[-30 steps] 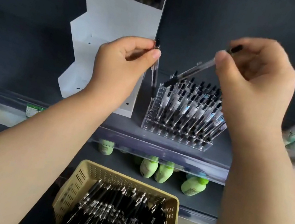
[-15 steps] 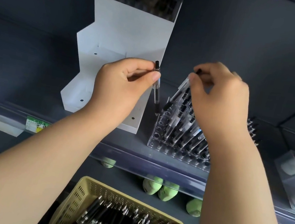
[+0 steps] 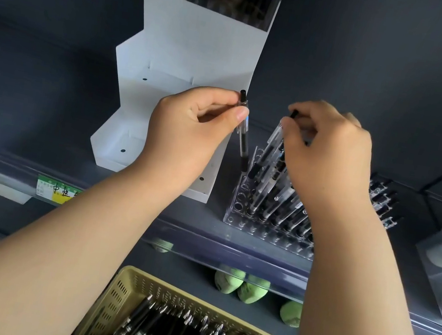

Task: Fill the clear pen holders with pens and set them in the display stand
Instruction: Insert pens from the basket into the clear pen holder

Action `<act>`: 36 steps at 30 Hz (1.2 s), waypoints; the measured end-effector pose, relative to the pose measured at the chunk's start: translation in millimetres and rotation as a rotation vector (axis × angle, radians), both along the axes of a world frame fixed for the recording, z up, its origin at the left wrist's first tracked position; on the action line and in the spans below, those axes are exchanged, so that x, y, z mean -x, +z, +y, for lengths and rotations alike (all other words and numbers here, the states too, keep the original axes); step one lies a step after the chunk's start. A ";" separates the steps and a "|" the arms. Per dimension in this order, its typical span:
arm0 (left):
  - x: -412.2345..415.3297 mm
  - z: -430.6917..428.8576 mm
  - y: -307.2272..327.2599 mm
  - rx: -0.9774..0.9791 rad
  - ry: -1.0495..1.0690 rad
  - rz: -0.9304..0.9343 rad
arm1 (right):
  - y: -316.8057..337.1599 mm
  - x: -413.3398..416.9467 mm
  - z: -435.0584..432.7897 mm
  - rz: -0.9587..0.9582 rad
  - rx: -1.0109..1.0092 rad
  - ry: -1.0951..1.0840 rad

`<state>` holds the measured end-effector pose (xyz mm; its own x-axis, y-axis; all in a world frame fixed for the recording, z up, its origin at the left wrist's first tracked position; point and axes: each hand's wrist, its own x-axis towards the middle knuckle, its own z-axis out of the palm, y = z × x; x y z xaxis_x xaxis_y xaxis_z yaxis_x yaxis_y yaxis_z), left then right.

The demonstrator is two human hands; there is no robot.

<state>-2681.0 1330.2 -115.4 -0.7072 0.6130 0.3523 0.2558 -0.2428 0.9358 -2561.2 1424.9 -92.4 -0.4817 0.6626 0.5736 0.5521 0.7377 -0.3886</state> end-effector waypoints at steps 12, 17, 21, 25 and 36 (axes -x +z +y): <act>-4.3 3.9 -2.0 0.012 -0.016 -0.005 | -5.2 1.6 -0.7 -0.071 0.052 -0.031; -3.3 5.6 -4.4 0.015 -0.018 -0.004 | -4.0 -0.5 0.0 -0.043 0.065 -0.021; -4.0 7.9 -6.5 0.015 -0.027 -0.009 | -1.2 -3.3 -1.8 -0.032 0.063 -0.015; -4.2 9.1 -7.1 0.029 -0.009 0.023 | 2.7 -6.3 -3.9 -0.018 0.066 0.006; -3.4 10.0 -8.6 0.019 0.001 0.025 | -2.3 -5.7 -3.5 -0.150 0.051 0.049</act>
<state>-2677.6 1340.2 -124.0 -0.6989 0.6190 0.3583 0.2794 -0.2249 0.9335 -2555.5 1421.4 -94.6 -0.5919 0.6625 0.4591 0.5701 0.7467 -0.3425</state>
